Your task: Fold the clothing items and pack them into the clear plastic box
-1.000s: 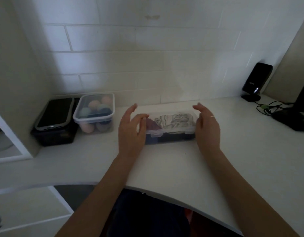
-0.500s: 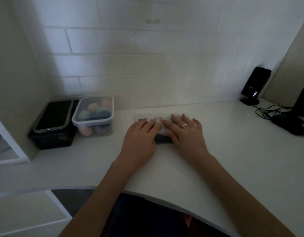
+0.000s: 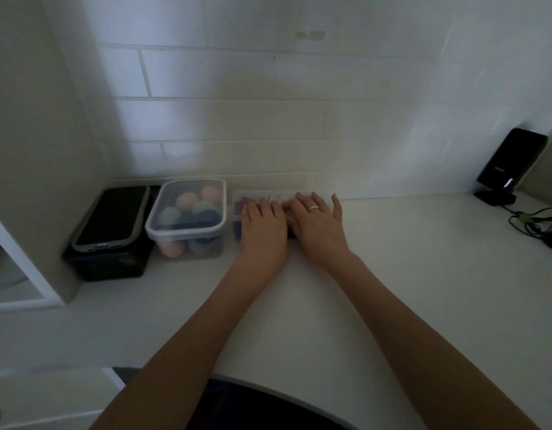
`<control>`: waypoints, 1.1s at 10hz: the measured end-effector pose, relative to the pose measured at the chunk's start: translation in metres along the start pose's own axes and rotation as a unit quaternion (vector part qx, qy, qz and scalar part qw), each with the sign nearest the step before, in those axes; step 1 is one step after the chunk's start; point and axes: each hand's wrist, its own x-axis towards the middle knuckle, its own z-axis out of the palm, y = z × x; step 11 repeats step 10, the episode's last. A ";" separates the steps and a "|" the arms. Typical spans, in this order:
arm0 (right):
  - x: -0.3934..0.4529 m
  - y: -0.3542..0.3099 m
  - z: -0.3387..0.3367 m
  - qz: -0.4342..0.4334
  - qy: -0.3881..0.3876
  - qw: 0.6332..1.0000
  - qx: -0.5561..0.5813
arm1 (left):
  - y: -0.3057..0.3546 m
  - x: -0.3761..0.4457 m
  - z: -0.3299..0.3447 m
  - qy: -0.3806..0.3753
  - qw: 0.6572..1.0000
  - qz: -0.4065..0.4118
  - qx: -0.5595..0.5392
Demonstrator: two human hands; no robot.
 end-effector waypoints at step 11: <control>0.037 0.005 0.020 0.066 0.145 0.940 0.301 | -0.027 0.023 0.008 0.107 0.965 0.021 -0.238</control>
